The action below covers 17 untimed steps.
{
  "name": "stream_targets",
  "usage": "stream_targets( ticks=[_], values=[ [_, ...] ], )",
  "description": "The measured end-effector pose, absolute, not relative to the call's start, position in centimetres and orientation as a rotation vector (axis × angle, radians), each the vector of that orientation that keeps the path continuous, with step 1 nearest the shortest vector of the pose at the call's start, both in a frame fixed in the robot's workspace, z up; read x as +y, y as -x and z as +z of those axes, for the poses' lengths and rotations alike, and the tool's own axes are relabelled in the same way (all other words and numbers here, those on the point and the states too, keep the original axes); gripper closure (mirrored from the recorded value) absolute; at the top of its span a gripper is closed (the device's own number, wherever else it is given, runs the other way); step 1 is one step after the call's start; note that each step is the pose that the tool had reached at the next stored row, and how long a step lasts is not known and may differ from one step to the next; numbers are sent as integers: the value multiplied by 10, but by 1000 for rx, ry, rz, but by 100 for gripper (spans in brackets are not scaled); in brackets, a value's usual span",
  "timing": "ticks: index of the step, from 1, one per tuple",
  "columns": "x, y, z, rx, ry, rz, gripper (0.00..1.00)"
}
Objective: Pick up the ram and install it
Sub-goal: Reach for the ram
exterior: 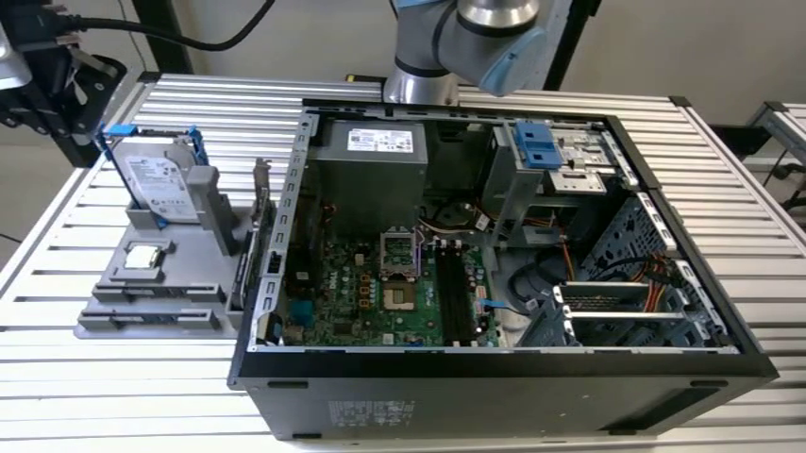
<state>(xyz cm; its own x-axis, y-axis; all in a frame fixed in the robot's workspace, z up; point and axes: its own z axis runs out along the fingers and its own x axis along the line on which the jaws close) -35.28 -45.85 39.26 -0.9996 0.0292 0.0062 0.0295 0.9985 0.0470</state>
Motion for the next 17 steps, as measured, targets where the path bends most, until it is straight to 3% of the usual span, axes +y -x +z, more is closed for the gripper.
stream_targets(
  ticks=[17],
  values=[
    [-472, 357, 393, -3141, -25, -74, 100]
  ],
)
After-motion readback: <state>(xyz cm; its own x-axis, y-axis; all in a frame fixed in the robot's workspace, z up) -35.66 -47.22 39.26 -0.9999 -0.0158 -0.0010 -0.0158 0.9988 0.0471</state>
